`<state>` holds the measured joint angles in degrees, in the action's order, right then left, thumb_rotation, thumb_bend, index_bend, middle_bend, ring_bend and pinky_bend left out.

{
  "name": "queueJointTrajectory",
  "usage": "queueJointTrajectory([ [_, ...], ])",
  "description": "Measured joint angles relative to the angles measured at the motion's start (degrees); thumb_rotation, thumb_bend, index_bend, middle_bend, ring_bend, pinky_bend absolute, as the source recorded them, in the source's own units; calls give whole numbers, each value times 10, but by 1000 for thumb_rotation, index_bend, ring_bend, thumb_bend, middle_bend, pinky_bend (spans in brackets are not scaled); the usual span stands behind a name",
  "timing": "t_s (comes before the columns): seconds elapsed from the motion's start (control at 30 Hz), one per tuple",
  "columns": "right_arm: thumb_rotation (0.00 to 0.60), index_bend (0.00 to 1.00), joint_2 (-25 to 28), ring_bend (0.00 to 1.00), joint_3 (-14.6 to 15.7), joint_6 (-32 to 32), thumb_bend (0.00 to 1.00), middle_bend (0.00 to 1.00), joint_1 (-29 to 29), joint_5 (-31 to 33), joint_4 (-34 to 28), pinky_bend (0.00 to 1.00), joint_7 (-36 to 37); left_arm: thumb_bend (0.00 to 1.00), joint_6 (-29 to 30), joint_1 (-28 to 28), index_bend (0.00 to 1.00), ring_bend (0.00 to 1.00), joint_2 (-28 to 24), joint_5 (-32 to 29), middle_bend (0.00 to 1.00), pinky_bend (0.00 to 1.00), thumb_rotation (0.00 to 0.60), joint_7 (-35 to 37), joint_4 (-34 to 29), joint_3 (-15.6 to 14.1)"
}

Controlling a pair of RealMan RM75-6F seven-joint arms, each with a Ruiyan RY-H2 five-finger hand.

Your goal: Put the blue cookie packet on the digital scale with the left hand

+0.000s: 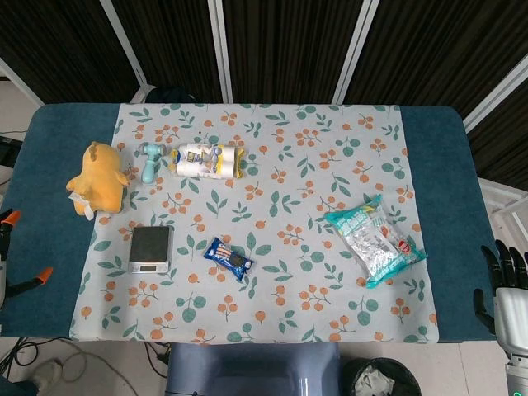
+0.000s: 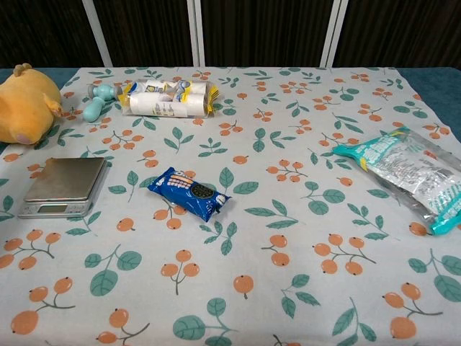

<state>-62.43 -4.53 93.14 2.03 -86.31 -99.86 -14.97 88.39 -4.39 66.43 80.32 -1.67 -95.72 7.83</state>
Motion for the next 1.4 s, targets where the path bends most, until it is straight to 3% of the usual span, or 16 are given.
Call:
queueJointTrajectory([
  [0.67,600,59,11,15,5,-1,577,31,3,-5,-3,0,19,104,-10,1,78,0,-1,5,50,13,600,-9,-10,-14],
  [1.0,600,59,19,15,6,1,577,31,7,-7,-11,0,31,103,-35,-17,75,0,-16,49,53,44,600,1,-8,-31],
  [1.2,600,59,24,15,10,3,577,31,8,-16,-17,0,35,103,-100,-74,74,0,-38,61,59,31,600,-59,-44,-14],
  [1.4,600,59,25,15,8,7,577,31,10,-13,-19,0,35,110,-237,-179,96,0,-45,47,86,35,600,-131,-87,16],
])
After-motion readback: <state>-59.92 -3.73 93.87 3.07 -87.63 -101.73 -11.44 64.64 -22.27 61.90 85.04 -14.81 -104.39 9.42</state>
